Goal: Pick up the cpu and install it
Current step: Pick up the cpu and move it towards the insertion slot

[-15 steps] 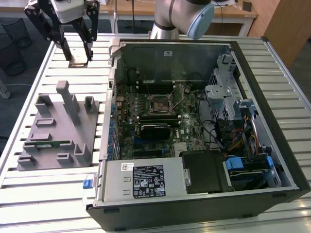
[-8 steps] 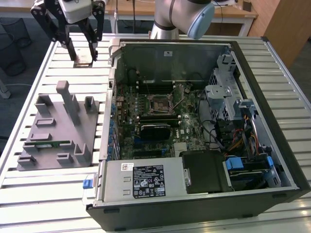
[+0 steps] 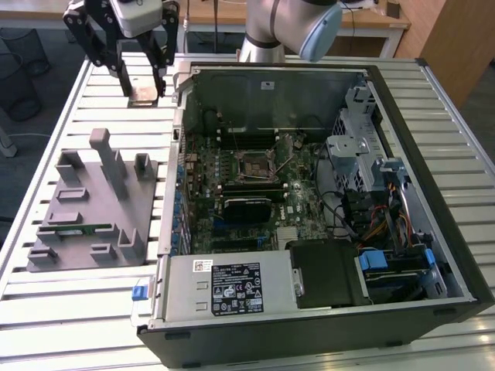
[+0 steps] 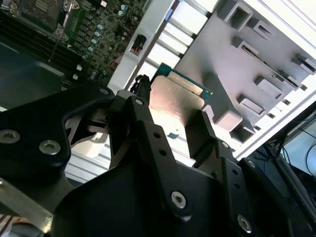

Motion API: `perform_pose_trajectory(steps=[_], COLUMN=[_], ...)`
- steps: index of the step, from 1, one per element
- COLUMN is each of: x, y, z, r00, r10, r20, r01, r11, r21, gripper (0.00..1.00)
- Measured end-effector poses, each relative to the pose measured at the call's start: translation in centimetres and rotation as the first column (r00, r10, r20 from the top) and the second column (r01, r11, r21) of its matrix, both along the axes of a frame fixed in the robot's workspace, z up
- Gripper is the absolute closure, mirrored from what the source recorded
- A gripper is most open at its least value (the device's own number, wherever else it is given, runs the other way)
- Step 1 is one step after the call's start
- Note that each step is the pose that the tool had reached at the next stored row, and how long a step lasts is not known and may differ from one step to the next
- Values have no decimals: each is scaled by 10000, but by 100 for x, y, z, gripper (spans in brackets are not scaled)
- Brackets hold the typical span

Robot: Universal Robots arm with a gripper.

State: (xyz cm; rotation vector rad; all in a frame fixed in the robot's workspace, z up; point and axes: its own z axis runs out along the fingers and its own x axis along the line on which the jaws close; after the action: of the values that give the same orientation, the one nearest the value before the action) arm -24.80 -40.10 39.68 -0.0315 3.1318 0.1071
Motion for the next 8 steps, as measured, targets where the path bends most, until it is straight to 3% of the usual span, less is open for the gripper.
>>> perform_pose_trajectory(steps=[8], x=[189], y=[0], z=[0], r00=[10000], r10=[0], r20=[0], r01=[0], r11=[10000], r21=[0], gripper=[47])
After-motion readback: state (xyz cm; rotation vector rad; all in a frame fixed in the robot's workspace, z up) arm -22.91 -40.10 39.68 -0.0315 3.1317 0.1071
